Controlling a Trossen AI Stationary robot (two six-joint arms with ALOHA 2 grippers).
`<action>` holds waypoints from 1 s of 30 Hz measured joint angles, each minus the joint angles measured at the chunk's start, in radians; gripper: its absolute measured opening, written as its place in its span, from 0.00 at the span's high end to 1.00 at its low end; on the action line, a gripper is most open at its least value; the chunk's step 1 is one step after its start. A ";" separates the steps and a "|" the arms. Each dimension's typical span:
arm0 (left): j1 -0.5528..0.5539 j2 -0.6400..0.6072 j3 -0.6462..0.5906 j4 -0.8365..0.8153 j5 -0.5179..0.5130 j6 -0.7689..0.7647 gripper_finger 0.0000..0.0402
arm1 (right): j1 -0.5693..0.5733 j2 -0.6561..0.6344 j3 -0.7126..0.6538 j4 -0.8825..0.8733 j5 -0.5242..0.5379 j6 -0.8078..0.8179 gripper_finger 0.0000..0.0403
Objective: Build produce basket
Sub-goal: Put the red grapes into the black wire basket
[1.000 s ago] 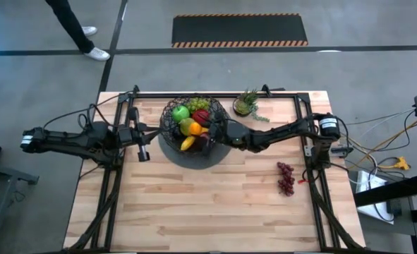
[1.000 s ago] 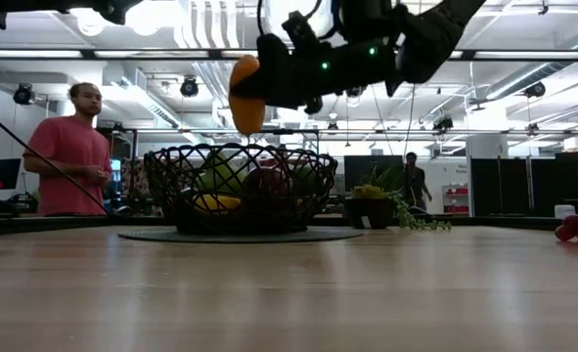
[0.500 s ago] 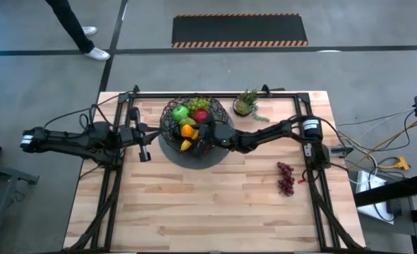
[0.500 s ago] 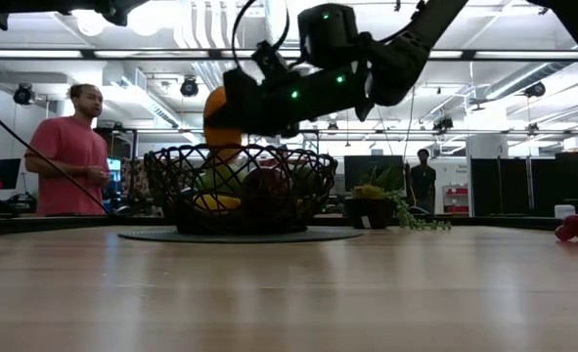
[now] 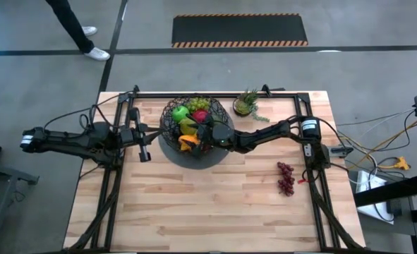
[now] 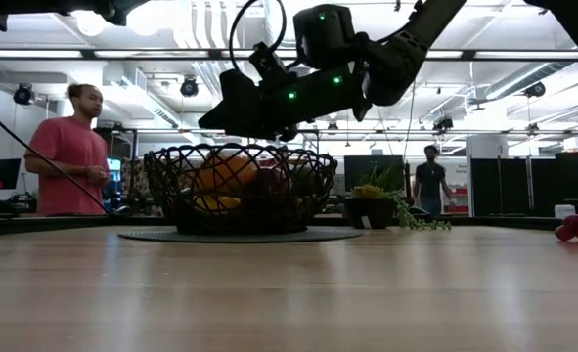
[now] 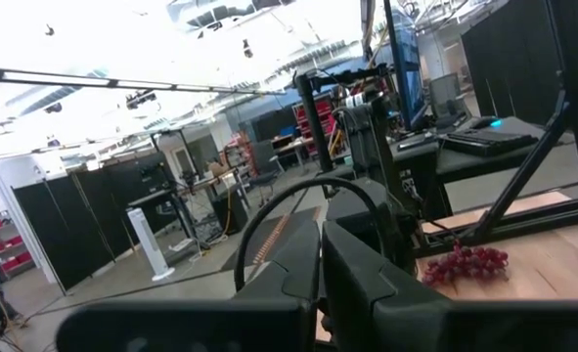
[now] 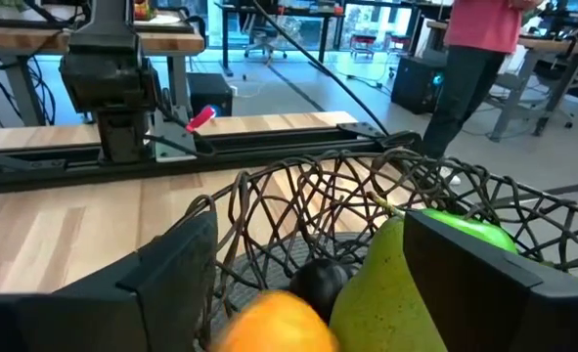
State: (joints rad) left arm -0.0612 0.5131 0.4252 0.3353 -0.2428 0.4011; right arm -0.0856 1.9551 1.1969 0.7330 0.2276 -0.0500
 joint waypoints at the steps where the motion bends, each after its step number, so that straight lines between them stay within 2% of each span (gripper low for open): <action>1: 0.000 -0.001 0.000 0.000 0.000 0.000 1.00 | 0.000 0.000 0.001 -0.001 0.000 0.000 0.22; 9: 0.000 -0.001 -0.003 -0.002 0.000 0.001 1.00 | 0.002 -0.085 0.001 -0.114 0.000 -0.002 0.21; 14: 0.000 0.002 -0.004 -0.003 0.000 0.001 1.00 | 0.029 -0.200 0.000 -0.308 0.000 -0.004 0.25; 18: 0.000 0.006 -0.006 -0.001 0.000 0.004 1.00 | 0.069 -0.309 0.002 -0.550 -0.001 0.034 0.28; 21: 0.000 0.011 -0.006 -0.003 0.000 0.005 1.00 | 0.098 -0.395 0.007 -0.768 -0.040 0.167 0.30; 26: 0.000 0.019 -0.006 0.014 0.000 0.005 1.00 | 0.119 -0.531 0.008 -1.134 -0.122 0.550 0.29; 30: 0.000 0.030 -0.005 0.024 0.000 0.005 1.00 | 0.160 -0.592 0.008 -1.420 -0.127 0.845 0.27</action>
State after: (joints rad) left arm -0.0612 0.5436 0.4198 0.3598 -0.2429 0.4057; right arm 0.0748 1.3627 1.2045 -0.6872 0.1005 0.7950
